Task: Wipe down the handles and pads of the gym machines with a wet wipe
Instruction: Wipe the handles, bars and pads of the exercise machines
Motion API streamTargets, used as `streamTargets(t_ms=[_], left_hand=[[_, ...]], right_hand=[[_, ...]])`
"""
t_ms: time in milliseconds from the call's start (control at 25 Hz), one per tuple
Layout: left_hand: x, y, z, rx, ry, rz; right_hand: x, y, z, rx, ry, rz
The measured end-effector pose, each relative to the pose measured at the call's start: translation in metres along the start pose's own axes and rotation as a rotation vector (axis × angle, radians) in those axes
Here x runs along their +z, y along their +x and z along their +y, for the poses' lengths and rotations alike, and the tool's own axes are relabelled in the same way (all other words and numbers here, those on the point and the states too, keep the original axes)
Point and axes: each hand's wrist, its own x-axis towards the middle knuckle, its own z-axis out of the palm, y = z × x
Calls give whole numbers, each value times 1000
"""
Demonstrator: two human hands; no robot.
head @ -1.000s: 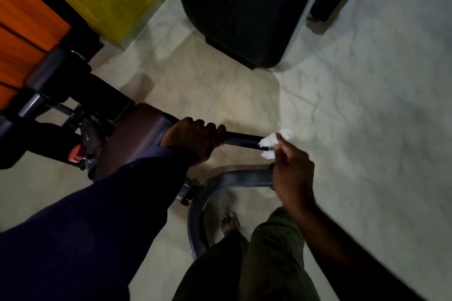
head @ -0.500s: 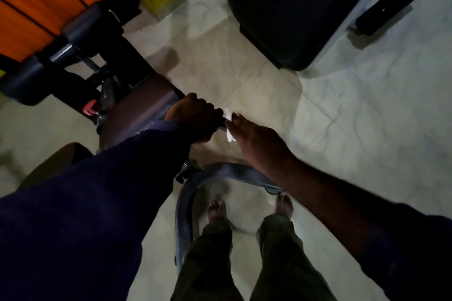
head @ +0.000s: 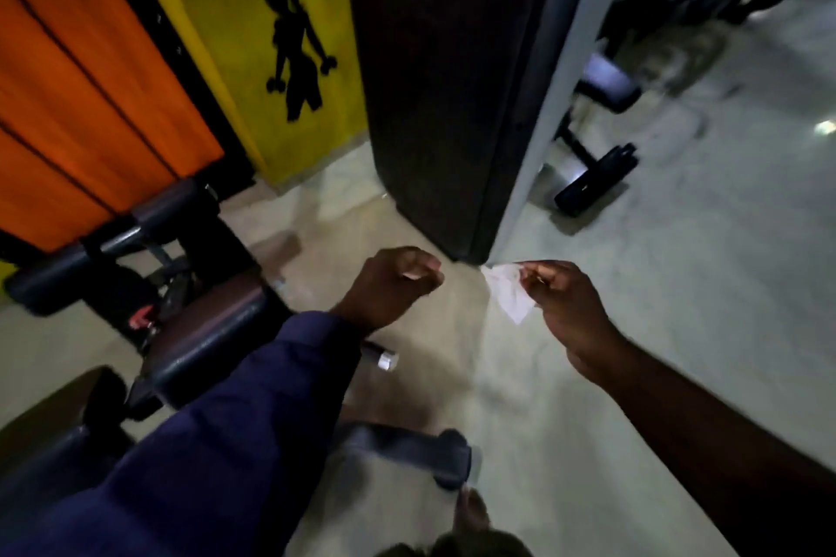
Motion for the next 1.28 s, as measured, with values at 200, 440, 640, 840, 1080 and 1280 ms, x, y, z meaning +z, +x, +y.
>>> streamTargets(t_ms=[200,440,640,840,1080,1280], left_hand=[[28,27,168,239,-327,-54],[90,60,317,426,-250,-149],[162,134,407,582,-98,-121],[228,208,496,741,121,19],[232,304,521,652,30,175],[219,421,498,551,-119,267]], right_hand=[[-119,-14,-61,157,470,188],[-267,-1,-106,83,623,376],[-404,44,-85,57,710,339],[-532,104,-59,16,595,329],[-554,243,-59,-28,602,233],[-530,390,-57,1,625,121]])
